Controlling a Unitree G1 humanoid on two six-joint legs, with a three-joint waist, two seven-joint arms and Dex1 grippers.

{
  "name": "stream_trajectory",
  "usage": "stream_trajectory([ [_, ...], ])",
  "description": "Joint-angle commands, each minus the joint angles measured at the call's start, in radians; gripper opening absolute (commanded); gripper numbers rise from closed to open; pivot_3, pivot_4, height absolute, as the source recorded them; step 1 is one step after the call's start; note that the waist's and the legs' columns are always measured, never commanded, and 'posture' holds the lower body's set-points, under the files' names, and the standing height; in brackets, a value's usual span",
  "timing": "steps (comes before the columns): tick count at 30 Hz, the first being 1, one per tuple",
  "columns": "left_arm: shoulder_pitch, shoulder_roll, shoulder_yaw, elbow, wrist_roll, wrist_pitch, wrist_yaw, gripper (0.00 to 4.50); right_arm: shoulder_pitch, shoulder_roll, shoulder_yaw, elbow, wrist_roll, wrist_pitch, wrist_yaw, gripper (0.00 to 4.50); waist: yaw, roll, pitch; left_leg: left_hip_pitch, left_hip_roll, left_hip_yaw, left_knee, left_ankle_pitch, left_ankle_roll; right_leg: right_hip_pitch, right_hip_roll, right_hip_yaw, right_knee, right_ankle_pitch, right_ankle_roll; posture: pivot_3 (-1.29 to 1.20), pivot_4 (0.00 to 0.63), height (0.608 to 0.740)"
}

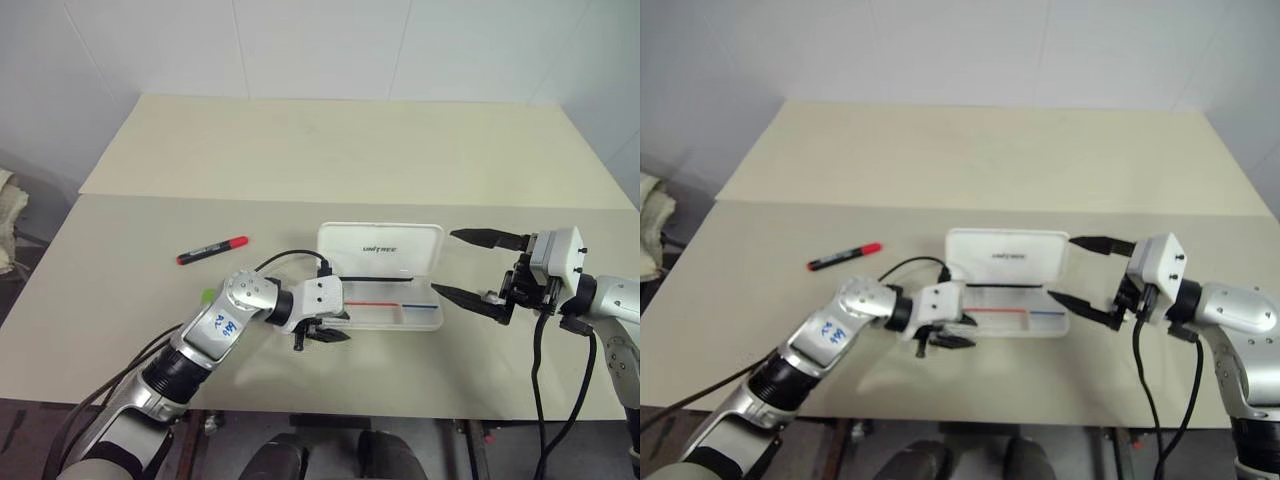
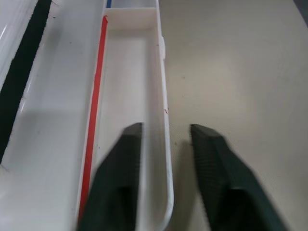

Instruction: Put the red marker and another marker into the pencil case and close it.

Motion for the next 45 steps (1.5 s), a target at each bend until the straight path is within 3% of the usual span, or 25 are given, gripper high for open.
stream_trajectory([
  [1,0.006,-0.004,0.025,-0.043,-0.017,0.023,0.014,3.29,-0.032,0.015,0.001,-0.012,0.010,-0.016,-0.006,4.50,0.000,0.000,0.000,0.000,0.000,0.000,0.000,0.000,0.000,0.000,0.000,0.000,0.000,0.000,0.000,0.00,0.150,0.740],
  [4,0.011,0.002,0.034,-0.060,-0.034,0.035,0.011,4.29,-0.047,0.023,0.016,0.006,0.006,-0.021,0.012,4.50,0.002,0.000,0.000,0.000,0.000,0.001,0.001,0.000,0.000,0.000,0.000,0.000,0.000,0.000,0.000,0.00,0.150,0.740],
  [18,0.123,-0.004,0.141,-0.137,-0.122,0.002,0.054,4.29,-0.156,0.062,0.100,0.127,-0.015,-0.061,0.089,4.50,-0.002,0.000,0.000,0.000,0.000,0.003,-0.002,0.000,0.000,-0.002,0.000,0.000,0.000,0.001,0.001,0.00,0.150,0.740],
  [24,0.217,-0.045,0.273,-0.049,-0.149,-0.263,0.112,4.29,-0.211,0.085,0.135,0.184,-0.026,-0.078,0.117,4.50,-0.003,-0.001,0.000,0.000,0.002,0.006,-0.001,0.000,0.000,-0.003,0.000,-0.001,-0.001,0.001,0.000,0.00,0.150,0.740],
  [31,0.260,-0.045,0.409,-0.131,-0.250,-0.307,0.142,4.29,-0.271,0.116,0.170,0.255,-0.040,-0.100,0.155,4.50,-0.007,-0.001,0.000,0.000,0.005,0.012,-0.001,0.000,0.000,-0.005,0.001,-0.001,-0.001,0.006,-0.001,0.00,0.150,0.740],
  [39,0.371,0.103,0.630,-0.258,-0.371,-0.229,0.139,4.29,-0.316,0.157,0.198,0.314,-0.056,-0.121,0.183,4.50,-0.029,-0.001,0.000,0.000,0.007,0.017,-0.003,0.000,0.000,-0.008,0.002,-0.002,-0.001,0.008,-0.002,0.00,0.150,0.740],
  [45,0.429,0.243,0.791,-0.176,-0.379,-0.222,0.134,4.29,-0.333,0.176,0.204,0.337,-0.064,-0.130,0.192,4.50,-0.037,0.000,0.000,0.000,0.008,0.018,-0.004,0.000,0.000,-0.009,0.003,-0.002,-0.001,0.009,-0.004,0.00,0.150,0.740],
])
